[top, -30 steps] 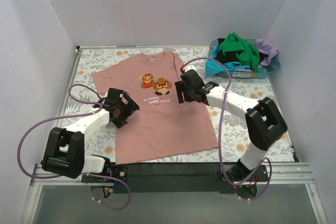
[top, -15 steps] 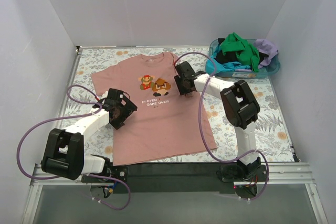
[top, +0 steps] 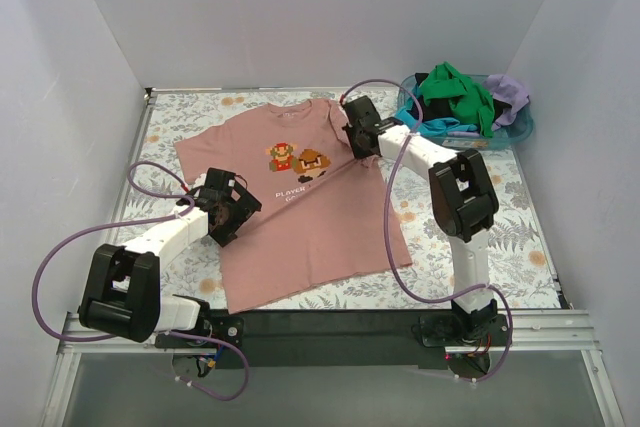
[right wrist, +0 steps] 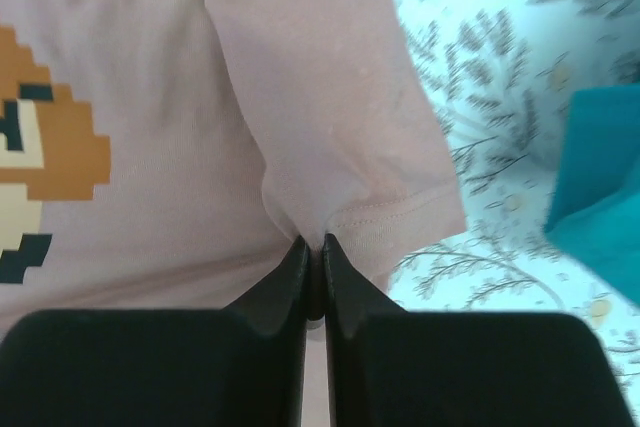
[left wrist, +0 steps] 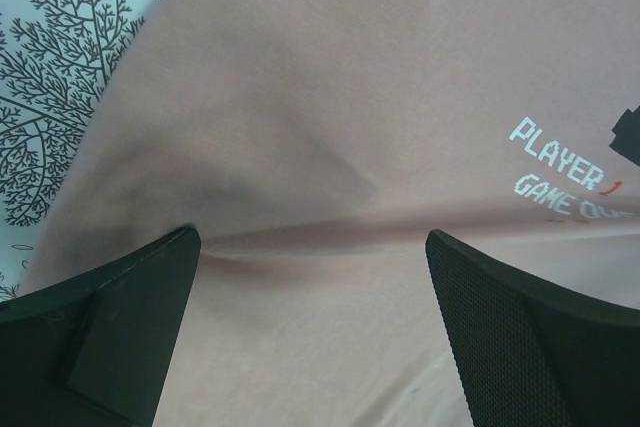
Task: Fold and stack the t-shirts
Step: Flatten the tshirt out
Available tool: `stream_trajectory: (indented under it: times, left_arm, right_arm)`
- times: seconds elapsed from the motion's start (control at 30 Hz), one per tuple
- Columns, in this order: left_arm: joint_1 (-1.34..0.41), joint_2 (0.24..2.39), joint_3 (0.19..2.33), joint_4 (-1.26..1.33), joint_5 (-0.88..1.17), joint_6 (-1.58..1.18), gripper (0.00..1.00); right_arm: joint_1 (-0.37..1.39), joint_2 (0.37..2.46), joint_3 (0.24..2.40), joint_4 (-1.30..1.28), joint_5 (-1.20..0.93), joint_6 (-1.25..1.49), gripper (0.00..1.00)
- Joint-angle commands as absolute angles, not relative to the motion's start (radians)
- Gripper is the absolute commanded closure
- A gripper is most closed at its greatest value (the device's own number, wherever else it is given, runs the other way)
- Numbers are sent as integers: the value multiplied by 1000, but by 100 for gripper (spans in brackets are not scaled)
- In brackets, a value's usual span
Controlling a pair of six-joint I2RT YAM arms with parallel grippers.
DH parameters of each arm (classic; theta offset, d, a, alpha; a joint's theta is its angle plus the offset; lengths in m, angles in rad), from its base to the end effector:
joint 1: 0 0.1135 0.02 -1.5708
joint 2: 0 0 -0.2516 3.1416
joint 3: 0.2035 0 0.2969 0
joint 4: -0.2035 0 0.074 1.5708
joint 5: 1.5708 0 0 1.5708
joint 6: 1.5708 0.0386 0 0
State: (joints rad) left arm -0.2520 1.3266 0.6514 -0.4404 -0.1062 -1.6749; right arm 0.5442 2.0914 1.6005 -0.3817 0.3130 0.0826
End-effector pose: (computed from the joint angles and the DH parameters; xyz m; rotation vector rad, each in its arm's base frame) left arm 0.2655 -0.0641 0.1218 -1.8295 2.0702 -0.4416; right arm 0.4348 0.2492 0.1628 -0.4123 2.3534 -0.0904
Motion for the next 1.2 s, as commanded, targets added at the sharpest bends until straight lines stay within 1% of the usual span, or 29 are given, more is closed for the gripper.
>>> stream_trajectory:
  times: [0.0,0.17,0.27,0.4,0.43,0.47,0.5,0.53,0.57,0.6,0.63,0.73,0.77,0.8,0.83,0.87,0.9,0.93,1.0,1.03,1.1,1.13,1.17]
  left_arm:
    - [-250,1348,626,-532,-172,-1655,2]
    - [-252,1327,618,-537,-163,-1658,2]
    - [-250,1315,612,-531,-152,-1660,2]
    - [-250,1318,609,-520,-118,-1645,2]
    - [-250,1318,609,-511,-95,-1641,2]
    - [-250,1310,607,-505,-80,-1634,2]
    - [-250,1304,609,-500,-65,-1629,2]
    - [-252,1295,609,-494,-52,-1617,2]
    - [-250,1267,614,-494,-37,-1615,2]
    - [-250,1252,618,-494,-29,-1614,2]
    - [-250,1234,623,-495,-23,-1611,2]
    - [-250,1164,666,-502,-3,-1605,2]
    - [-252,1151,684,-508,-3,-1602,2]
    - [-252,1128,722,-509,-6,-1597,2]
    - [-252,1124,748,-517,-15,-1595,2]
    - [-250,1121,771,-520,-29,-1595,2]
    - [-250,1123,823,-522,-58,-1594,2]
    - [-252,1144,847,-522,-84,-1597,2]
    - [-242,1186,893,-470,-120,-1582,2]
    - [-235,1268,960,-459,-132,-1578,2]
    - [-191,1374,1049,-430,-91,-1533,2]
    - [-169,1434,1151,-420,-33,-1517,2]
    - [-154,1569,1205,-417,-17,-1500,2]
  right_arm:
    - [488,2072,1709,-373,394,15,89]
    - [410,2140,1842,-388,397,-49,89]
    - [365,2202,1948,-399,322,-75,86]
    - [328,2334,2181,-388,275,-118,86]
    - [324,2388,2254,-343,262,-136,86]
    - [321,2410,2279,-307,249,-164,86]
    - [321,2427,2292,-270,270,-178,80]
    - [322,2442,2302,-223,271,-186,41]
    - [324,2439,2318,-219,253,-184,16]
    - [327,2427,2312,-219,235,-169,1]
    - [330,2369,2284,-219,226,-143,2]
    - [359,2243,2114,-219,163,-114,2]
    - [380,2145,2067,-219,152,-104,2]
    - [397,2096,1963,-219,173,-89,2]
    - [411,1997,1915,-230,184,-77,2]
    - [446,1944,1854,-241,190,-37,2]
    - [462,1892,1733,-265,202,-8,2]
    - [480,1787,1647,-271,204,61,2]
    - [529,1686,1495,-275,142,203,2]
    - [552,1604,1345,-273,146,240,2]
    - [641,1543,1220,-267,187,328,2]
    - [669,1508,1131,-265,186,360,1]
    - [716,1497,1088,-265,175,389,2]
